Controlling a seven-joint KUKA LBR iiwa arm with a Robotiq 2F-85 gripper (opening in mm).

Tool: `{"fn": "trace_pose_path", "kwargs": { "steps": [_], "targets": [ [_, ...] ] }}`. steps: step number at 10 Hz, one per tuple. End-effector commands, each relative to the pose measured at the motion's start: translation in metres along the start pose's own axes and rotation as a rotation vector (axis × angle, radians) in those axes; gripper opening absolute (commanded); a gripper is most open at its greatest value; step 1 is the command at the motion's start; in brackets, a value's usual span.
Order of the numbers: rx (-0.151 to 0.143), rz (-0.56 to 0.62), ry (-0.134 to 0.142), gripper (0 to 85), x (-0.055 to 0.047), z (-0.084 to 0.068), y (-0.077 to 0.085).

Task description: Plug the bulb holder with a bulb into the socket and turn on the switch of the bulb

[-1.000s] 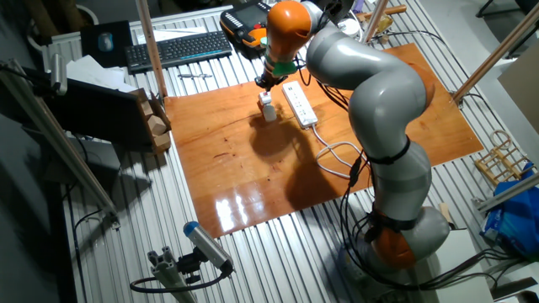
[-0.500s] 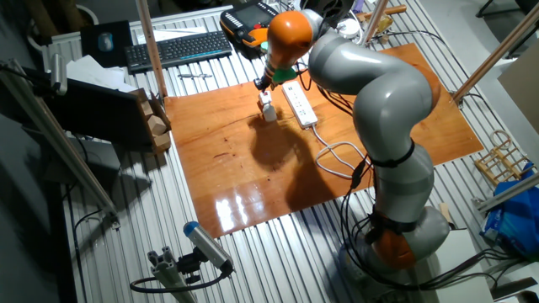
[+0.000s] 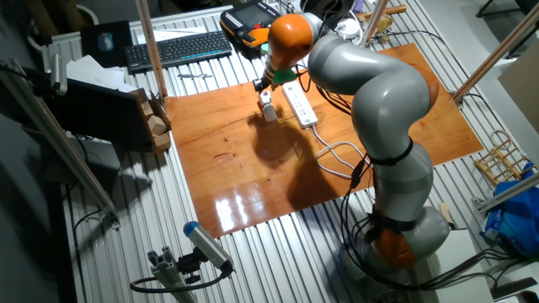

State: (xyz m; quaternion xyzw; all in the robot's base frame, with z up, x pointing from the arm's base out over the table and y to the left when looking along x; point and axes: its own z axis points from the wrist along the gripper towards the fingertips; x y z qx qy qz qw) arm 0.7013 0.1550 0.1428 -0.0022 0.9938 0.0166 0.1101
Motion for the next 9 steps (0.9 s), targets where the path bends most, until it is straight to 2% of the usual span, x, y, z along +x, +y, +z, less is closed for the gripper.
{"fn": "trace_pose_path", "kwargs": {
  "steps": [1, 2, 4, 9],
  "targets": [
    [0.003, -0.002, 0.002, 51.0, 0.0, 0.001, 0.0],
    [0.006, 0.005, -0.004, 68.0, 0.0, 0.002, -0.001],
    [0.015, 0.007, -0.011, 68.0, -0.001, 0.003, 0.0],
    [0.0, 0.004, -0.013, 68.0, -0.002, 0.014, -0.001]
  ]
}}
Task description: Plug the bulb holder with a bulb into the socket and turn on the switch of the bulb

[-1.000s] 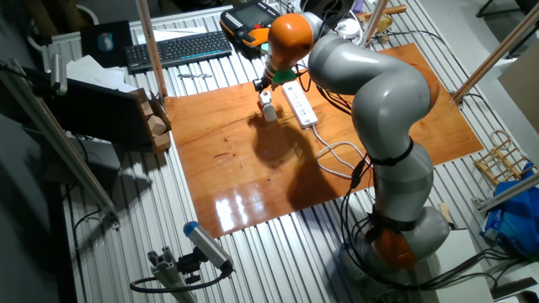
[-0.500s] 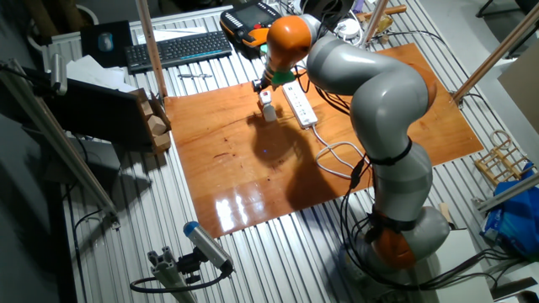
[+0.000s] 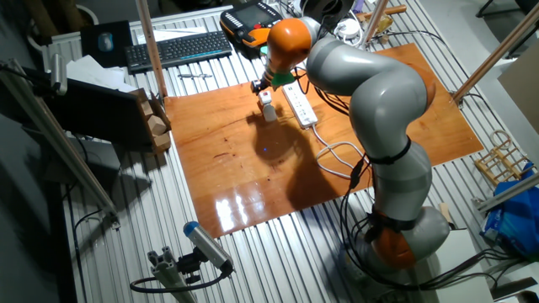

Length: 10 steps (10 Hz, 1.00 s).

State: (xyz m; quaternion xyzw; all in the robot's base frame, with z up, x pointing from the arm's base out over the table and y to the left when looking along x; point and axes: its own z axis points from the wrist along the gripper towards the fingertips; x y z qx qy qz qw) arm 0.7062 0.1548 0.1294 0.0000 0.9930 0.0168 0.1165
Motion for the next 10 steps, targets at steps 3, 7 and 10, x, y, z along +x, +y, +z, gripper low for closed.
{"fn": "trace_pose_path", "kwargs": {
  "steps": [3, 7, 10],
  "targets": [
    [0.001, -0.003, -0.014, 68.0, -0.001, 0.01, -0.003],
    [-0.008, 0.001, -0.015, 68.0, -0.001, 0.018, -0.006],
    [-0.012, 0.015, -0.011, 68.0, -0.001, 0.021, -0.006]
  ]
}}
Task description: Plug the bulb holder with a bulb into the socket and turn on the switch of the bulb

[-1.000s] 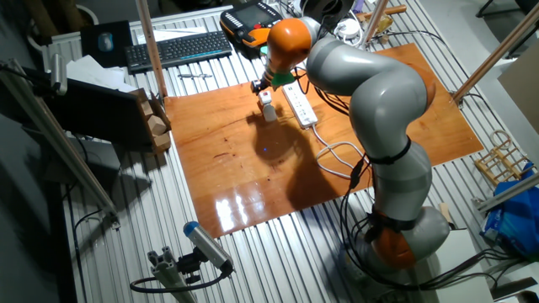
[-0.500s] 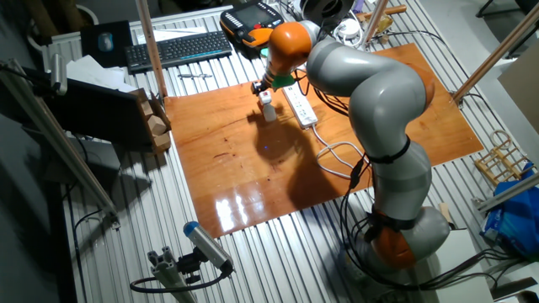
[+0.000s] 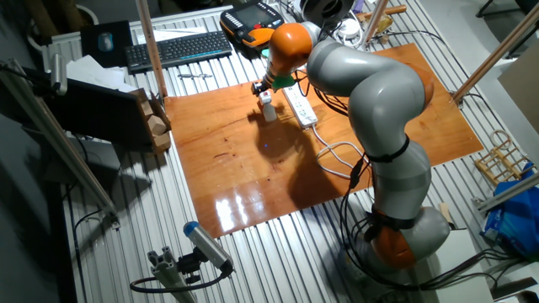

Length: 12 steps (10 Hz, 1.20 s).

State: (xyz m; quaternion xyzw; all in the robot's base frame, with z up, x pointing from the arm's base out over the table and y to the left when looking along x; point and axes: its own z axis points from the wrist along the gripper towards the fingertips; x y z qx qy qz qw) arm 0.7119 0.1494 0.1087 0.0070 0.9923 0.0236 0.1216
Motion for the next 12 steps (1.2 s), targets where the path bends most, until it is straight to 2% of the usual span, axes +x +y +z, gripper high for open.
{"fn": "trace_pose_path", "kwargs": {
  "steps": [1, 7, 12],
  "targets": [
    [0.0, 0.002, 0.0, 68.0, 0.0, 0.001, -0.001],
    [-0.012, -0.012, -0.009, 68.0, 0.002, 0.019, -0.004],
    [-0.011, -0.019, -0.026, 68.0, 0.003, 0.03, -0.004]
  ]
}}
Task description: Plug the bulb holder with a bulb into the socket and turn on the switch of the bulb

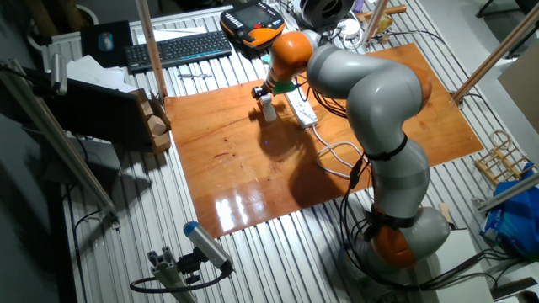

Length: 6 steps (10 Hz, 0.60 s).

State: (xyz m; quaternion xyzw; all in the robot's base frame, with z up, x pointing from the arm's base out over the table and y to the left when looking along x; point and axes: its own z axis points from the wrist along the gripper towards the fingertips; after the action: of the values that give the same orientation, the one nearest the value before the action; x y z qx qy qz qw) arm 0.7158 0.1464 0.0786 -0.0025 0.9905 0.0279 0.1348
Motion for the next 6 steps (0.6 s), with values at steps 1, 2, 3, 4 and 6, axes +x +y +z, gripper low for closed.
{"fn": "trace_pose_path", "kwargs": {
  "steps": [1, 2, 3, 4, 6],
  "targets": [
    [-0.001, 0.0, 0.0, 68.0, 0.0002, 0.0017, 0.0007],
    [-0.001, 0.0, 0.0, 68.0, 0.0002, 0.0032, 0.0013],
    [0.001, 0.0, -0.002, 68.0, 0.0003, 0.005, 0.0015],
    [-0.001, 0.0, -0.003, 51.0, -0.0002, 0.0064, 0.0015],
    [0.004, 0.004, -0.009, 51.0, -0.0032, 0.0064, 0.0017]
  ]
}}
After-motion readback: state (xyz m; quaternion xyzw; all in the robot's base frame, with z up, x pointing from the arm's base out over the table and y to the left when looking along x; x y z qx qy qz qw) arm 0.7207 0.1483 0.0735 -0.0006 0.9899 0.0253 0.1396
